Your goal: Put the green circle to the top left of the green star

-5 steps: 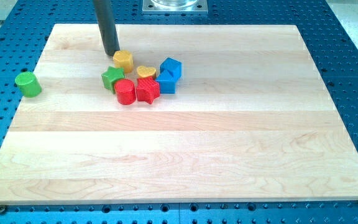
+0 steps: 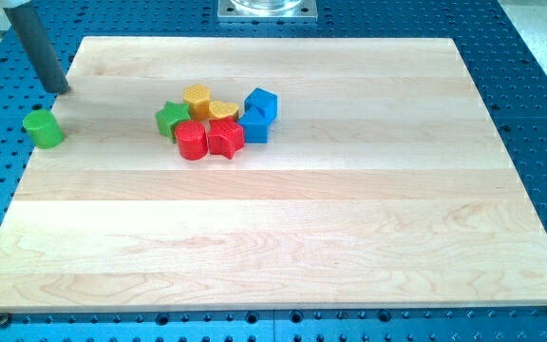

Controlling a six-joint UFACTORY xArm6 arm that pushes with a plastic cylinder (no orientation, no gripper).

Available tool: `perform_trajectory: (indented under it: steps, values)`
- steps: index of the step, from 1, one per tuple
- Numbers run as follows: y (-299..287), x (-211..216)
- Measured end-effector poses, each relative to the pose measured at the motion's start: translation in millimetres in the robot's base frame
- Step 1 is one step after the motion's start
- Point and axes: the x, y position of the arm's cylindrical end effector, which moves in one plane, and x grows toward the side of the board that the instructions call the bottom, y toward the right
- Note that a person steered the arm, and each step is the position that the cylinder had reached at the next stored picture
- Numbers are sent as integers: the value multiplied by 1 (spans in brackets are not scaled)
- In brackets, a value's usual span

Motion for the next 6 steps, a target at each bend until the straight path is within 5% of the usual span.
perform_trajectory:
  steps: [1, 2, 3, 4, 5, 6]
  values:
    - [0, 45]
    - [5, 142]
    - [0, 174]
    - [38, 162]
    - [79, 90]
    - [103, 62]
